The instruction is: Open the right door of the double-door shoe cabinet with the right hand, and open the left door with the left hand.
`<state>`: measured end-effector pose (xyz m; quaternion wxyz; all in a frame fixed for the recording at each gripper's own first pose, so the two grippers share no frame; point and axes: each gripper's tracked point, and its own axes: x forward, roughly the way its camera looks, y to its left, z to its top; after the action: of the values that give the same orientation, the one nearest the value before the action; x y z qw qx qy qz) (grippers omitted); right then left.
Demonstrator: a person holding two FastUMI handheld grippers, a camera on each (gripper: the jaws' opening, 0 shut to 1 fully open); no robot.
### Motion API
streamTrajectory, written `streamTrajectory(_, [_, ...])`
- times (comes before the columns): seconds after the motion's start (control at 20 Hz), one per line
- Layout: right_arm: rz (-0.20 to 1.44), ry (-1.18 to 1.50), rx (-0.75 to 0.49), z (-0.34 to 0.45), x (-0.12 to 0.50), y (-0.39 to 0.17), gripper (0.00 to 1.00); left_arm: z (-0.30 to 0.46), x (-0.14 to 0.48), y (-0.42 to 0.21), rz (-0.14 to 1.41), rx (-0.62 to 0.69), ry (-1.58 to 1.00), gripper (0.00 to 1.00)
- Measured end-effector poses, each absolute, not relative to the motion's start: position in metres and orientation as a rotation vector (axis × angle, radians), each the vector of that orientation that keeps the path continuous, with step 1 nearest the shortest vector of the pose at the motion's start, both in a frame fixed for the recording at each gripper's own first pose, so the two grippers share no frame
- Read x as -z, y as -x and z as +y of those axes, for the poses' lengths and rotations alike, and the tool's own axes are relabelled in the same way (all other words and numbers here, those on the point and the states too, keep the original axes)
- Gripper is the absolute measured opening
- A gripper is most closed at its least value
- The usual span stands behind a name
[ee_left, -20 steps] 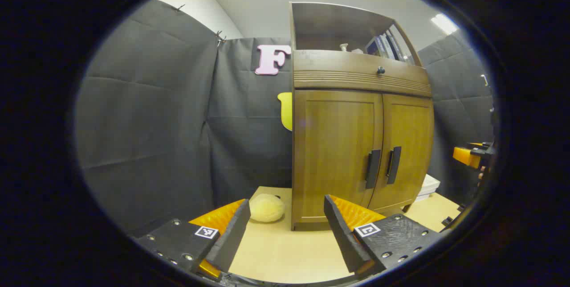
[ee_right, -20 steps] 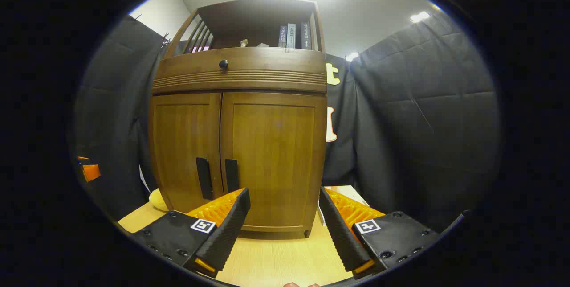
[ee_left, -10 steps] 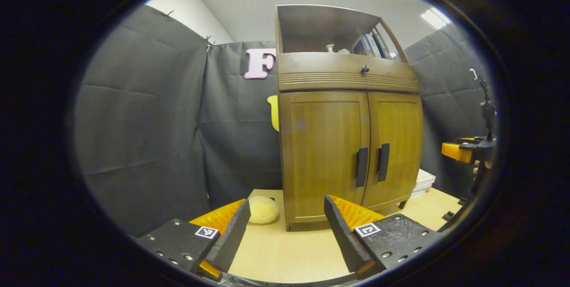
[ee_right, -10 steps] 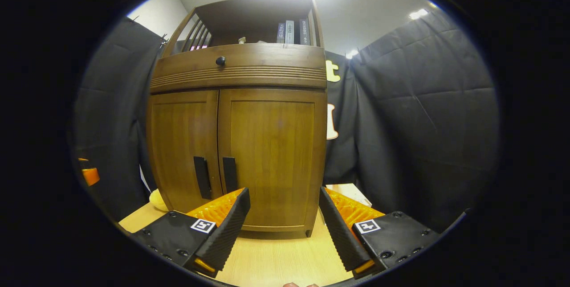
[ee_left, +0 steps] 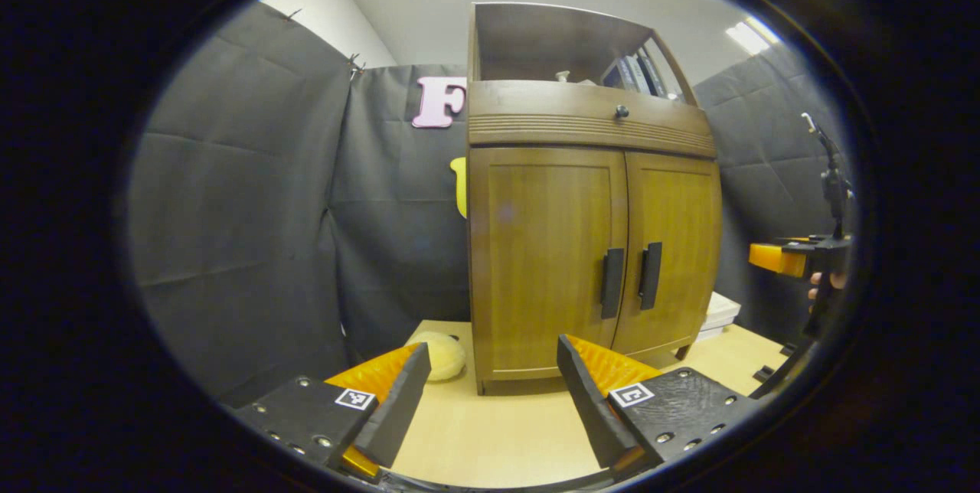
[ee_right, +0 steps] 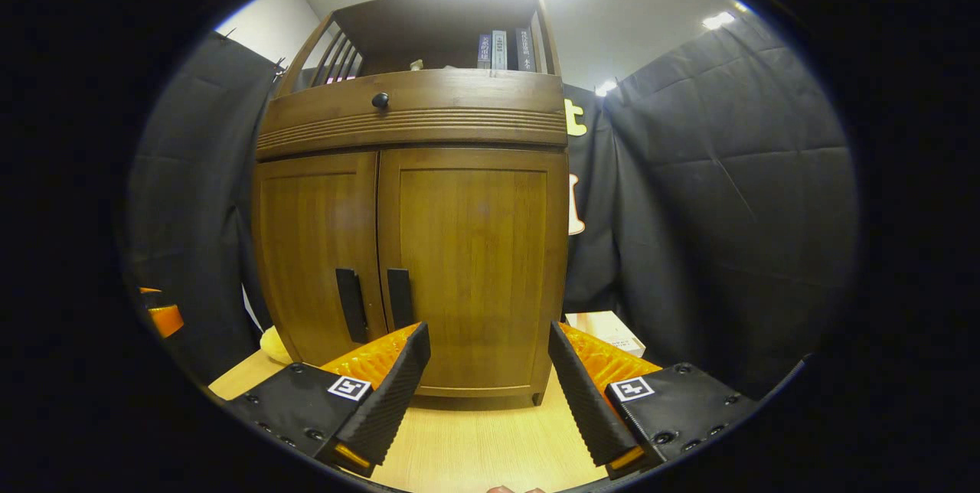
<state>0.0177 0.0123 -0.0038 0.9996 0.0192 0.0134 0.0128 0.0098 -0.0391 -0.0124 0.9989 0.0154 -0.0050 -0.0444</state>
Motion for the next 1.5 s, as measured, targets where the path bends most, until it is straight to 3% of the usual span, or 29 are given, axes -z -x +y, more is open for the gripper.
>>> streamTrajectory(0.85, [0.027,-0.056,-0.177,0.087,-0.017,-0.079,0.98,-0.038,0.052,0.004,0.060,0.063,-0.040,0.97])
streamTrajectory(1.5, [0.101,-0.033,-0.246,0.129,0.017,-0.171,0.98,-0.012,0.069,0.022,0.111,-0.179,-0.009,0.97])
